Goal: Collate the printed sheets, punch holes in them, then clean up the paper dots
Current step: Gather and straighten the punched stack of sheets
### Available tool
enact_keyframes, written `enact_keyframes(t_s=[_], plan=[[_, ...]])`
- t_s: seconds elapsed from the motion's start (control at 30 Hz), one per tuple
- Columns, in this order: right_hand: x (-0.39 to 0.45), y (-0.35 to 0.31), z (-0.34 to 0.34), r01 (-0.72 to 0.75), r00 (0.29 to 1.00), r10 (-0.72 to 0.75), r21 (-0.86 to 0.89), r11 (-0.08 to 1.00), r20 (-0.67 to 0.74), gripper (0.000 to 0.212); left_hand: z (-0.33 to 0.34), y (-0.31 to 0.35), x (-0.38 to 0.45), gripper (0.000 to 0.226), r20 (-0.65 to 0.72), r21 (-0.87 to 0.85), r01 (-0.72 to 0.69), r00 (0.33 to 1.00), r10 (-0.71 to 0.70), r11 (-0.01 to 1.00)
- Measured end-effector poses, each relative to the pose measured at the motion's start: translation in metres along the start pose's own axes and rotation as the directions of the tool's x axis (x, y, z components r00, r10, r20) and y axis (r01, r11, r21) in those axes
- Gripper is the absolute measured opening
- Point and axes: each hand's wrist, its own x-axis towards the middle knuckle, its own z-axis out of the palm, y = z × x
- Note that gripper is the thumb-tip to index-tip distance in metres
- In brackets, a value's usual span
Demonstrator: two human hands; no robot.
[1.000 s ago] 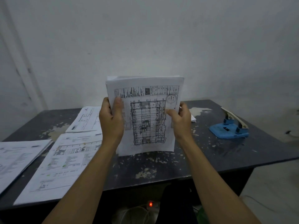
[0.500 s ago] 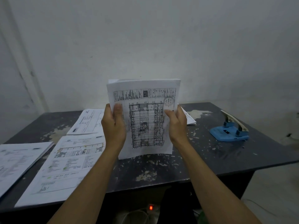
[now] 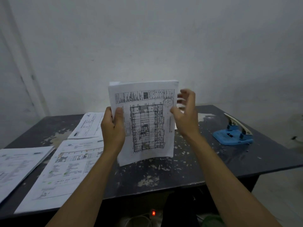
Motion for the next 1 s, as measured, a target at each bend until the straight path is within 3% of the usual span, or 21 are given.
enact_keyframes(t_s=[0.1, 0.17, 0.23, 0.3, 0.43, 0.53, 0.73, 0.77, 0.83, 0.9, 0.97, 1.0], plan=[[0.016, -0.029, 0.002, 0.237, 0.971, -0.239, -0.25, 0.939, 0.023, 0.07, 0.002, 0.001, 0.0, 0.011, 0.014, -0.009, -0.022, 1.0, 0.022, 1.0], [0.022, -0.046, 0.009, 0.421, 0.904, -0.406, -0.463, 0.78, 0.137, 0.082, 0.002, 0.001, -0.001, 0.014, 0.008, -0.013, -0.032, 0.999, 0.032, 0.999], [0.025, -0.056, 0.016, 0.531, 0.847, -0.391, -0.591, 0.607, 0.36, 0.086, 0.003, 0.001, -0.002, 0.017, 0.002, -0.011, -0.038, 0.999, 0.038, 0.999], [0.025, -0.06, 0.023, 0.573, 0.817, -0.304, -0.635, 0.519, 0.49, 0.078, 0.002, 0.0, -0.002, 0.018, 0.003, -0.018, -0.046, 0.999, 0.046, 0.999], [0.024, -0.072, 0.028, 0.587, 0.809, -0.393, -0.639, 0.496, 0.438, 0.07, 0.002, -0.002, -0.003, 0.024, 0.004, -0.017, -0.044, 0.999, 0.044, 0.999], [0.02, -0.079, 0.033, 0.618, 0.785, -0.326, -0.618, 0.486, 0.527, 0.065, 0.001, -0.003, -0.003, 0.024, 0.001, -0.003, -0.032, 1.0, 0.032, 0.999], [0.013, -0.082, 0.042, 0.691, 0.722, -0.403, -0.546, 0.474, 0.563, 0.068, 0.0, -0.004, -0.004, 0.024, -0.008, 0.032, -0.037, 0.999, 0.037, 0.999], [0.014, -0.08, 0.039, 0.673, 0.739, -0.439, -0.546, 0.499, 0.51, 0.067, 0.0, -0.004, -0.004, 0.024, -0.005, 0.032, -0.036, 0.999, 0.036, 0.999], [0.013, -0.067, 0.03, 0.578, 0.807, -0.524, -0.55, 0.603, 0.273, 0.066, -0.001, -0.005, -0.004, 0.025, 0.002, 0.025, -0.039, 0.999, 0.039, 0.999], [0.006, -0.047, 0.018, 0.416, 0.879, -0.474, -0.412, 0.811, -0.046, 0.062, -0.002, -0.005, -0.004, 0.025, 0.006, 0.012, -0.037, 0.999, 0.037, 0.999], [-0.006, -0.023, 0.009, 0.15, 0.942, -0.181, -0.126, 0.981, -0.283, 0.05, -0.003, -0.006, -0.005, 0.024, 0.01, 0.001, -0.027, 1.0, 0.027, 1.0], [-0.011, -0.012, 0.009, -0.006, 0.946, 0.013, 0.023, 1.0, -0.324, 0.045, -0.002, -0.007, -0.005, 0.024, 0.009, 0.004, -0.023, 1.0, 0.023, 1.0]])
